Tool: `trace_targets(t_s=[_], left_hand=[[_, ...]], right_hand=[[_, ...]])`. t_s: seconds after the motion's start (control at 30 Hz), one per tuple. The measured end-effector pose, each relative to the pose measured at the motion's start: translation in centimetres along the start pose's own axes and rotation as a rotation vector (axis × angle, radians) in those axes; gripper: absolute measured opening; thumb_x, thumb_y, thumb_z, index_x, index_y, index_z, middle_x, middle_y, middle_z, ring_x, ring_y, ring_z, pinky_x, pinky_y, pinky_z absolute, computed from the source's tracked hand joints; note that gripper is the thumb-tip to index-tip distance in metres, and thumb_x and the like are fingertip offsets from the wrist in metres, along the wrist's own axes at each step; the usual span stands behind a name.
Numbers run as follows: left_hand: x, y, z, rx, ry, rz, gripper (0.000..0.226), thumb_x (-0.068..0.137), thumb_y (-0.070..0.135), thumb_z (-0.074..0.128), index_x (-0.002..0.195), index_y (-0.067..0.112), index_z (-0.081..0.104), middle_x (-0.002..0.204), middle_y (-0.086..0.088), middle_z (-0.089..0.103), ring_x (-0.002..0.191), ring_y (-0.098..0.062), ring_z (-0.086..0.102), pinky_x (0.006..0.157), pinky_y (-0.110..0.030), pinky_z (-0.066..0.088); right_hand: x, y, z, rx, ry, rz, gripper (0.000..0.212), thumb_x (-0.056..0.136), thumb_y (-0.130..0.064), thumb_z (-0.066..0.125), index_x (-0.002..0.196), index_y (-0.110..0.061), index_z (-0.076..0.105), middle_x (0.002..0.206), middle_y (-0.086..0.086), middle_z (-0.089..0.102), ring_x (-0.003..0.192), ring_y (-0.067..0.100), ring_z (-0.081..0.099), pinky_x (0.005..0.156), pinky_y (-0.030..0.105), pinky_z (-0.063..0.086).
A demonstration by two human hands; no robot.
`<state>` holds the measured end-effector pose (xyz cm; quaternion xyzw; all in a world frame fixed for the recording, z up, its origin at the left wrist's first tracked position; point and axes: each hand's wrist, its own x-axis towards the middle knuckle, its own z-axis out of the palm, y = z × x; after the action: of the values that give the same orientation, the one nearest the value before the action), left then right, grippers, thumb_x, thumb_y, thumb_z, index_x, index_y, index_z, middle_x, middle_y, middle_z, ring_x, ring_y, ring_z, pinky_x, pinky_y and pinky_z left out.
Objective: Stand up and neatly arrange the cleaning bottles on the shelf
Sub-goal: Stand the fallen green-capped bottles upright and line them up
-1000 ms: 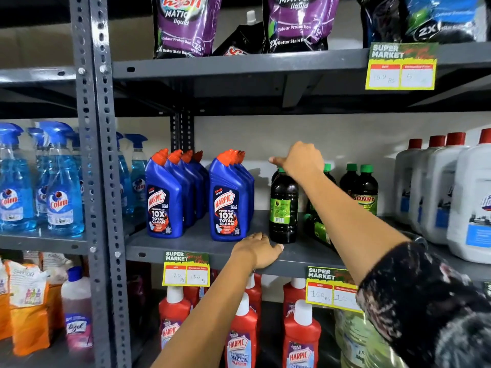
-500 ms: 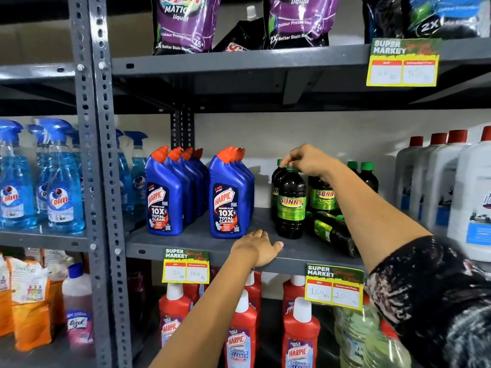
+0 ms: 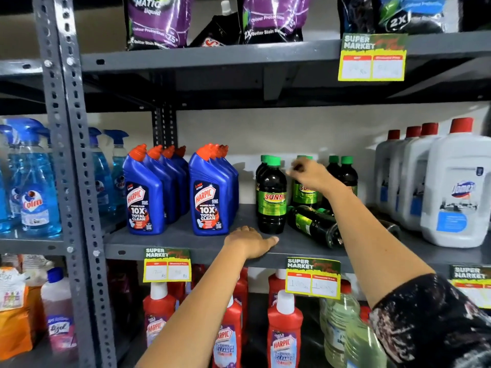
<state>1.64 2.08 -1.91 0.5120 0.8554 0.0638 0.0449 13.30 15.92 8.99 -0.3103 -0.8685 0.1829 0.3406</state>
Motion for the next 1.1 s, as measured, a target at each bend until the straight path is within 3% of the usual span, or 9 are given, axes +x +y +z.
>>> trace_targets(t_s=[0.1,0.2,0.37,0.53,0.63,0.73,0.87,0.97,1.1], left_hand=[[-0.6,1.7,1.8,-0.010,0.225,0.007,0.076,0.092,0.061,0.020,0.136,0.004,0.043,0.143,-0.019,0.043,0.132,-0.032,0.040,0.106,-0.041,0.030],[-2.0,2.1,4.1,0.092,0.582,0.030,0.061,0.094,0.051,0.020,0.105,0.010,0.065,0.110,-0.011,0.067,0.103,-0.028,0.060,0.089,-0.037,0.041],[-2.6,1.3,5.7,0.105,0.852,0.171,0.045,0.090,0.032,0.032,0.079,0.014,0.073,0.080,-0.002,0.074,0.074,-0.020,0.067,0.072,-0.032,0.048],[-2.5,1.6,6.1,0.098,0.903,0.137,0.040,0.089,0.026,0.037,0.077,0.013,0.073,0.081,-0.002,0.075,0.074,-0.018,0.069,0.068,-0.034,0.049],[-2.5,1.5,6.0,0.106,0.907,0.131,0.040,0.089,0.025,0.036,0.078,0.013,0.073,0.083,-0.003,0.075,0.076,-0.018,0.069,0.068,-0.034,0.048],[-2.5,1.5,5.9,0.103,0.910,0.136,0.041,0.089,0.025,0.037,0.080,0.011,0.074,0.083,-0.003,0.076,0.076,-0.018,0.069,0.069,-0.034,0.048],[-2.5,1.5,5.9,0.089,0.928,0.137,0.041,0.089,0.025,0.037,0.079,0.013,0.075,0.084,-0.002,0.076,0.077,-0.016,0.070,0.070,-0.032,0.047],[-2.5,1.3,5.9,0.092,0.930,0.141,0.038,0.089,0.024,0.039,0.074,0.014,0.072,0.077,0.001,0.074,0.072,-0.015,0.068,0.068,-0.031,0.046],[-2.3,1.3,5.9,0.068,0.916,0.149,0.038,0.088,0.024,0.039,0.076,0.013,0.074,0.081,-0.001,0.076,0.078,-0.017,0.070,0.073,-0.031,0.048]], right_hand=[[-2.0,2.9,0.7,-0.329,-0.188,0.117,0.073,0.084,-0.043,0.065,0.139,-0.004,0.039,0.143,0.018,0.046,0.129,0.033,0.046,0.101,0.033,0.039],[-3.2,4.3,2.4,-0.437,-0.305,0.187,0.093,0.071,-0.053,0.073,0.141,-0.003,0.035,0.144,0.017,0.045,0.129,0.033,0.046,0.102,0.035,0.042],[-3.2,5.2,3.2,-0.244,-0.072,0.135,0.087,0.065,-0.034,0.078,0.138,-0.015,0.036,0.121,0.017,0.060,0.107,0.035,0.059,0.086,0.037,0.052],[-4.7,5.9,4.1,0.338,0.338,-0.019,0.080,0.076,-0.034,0.074,0.141,-0.027,0.028,0.127,0.006,0.059,0.112,0.020,0.056,0.083,0.024,0.039],[-5.6,6.0,5.0,0.520,0.349,-0.038,0.087,0.082,-0.025,0.070,0.147,-0.031,0.012,0.145,0.007,0.042,0.121,0.006,0.039,0.095,0.027,0.039],[-6.1,6.0,5.3,0.635,0.297,-0.042,0.089,0.086,-0.012,0.066,0.149,-0.029,0.005,0.147,0.007,0.036,0.129,0.011,0.037,0.108,0.040,0.039],[-5.8,5.5,4.3,0.624,0.231,-0.010,0.093,0.083,-0.007,0.068,0.149,-0.030,0.006,0.146,0.005,0.039,0.129,0.014,0.041,0.107,0.036,0.038],[-4.9,4.2,2.4,0.508,0.359,0.026,0.093,0.077,-0.018,0.074,0.148,-0.028,0.015,0.145,0.009,0.038,0.131,0.023,0.042,0.108,0.040,0.038],[-2.4,1.5,-0.4,0.247,0.541,-0.010,0.072,0.077,-0.034,0.073,0.136,-0.018,0.036,0.126,0.015,0.049,0.101,0.021,0.052,0.084,0.029,0.041]])
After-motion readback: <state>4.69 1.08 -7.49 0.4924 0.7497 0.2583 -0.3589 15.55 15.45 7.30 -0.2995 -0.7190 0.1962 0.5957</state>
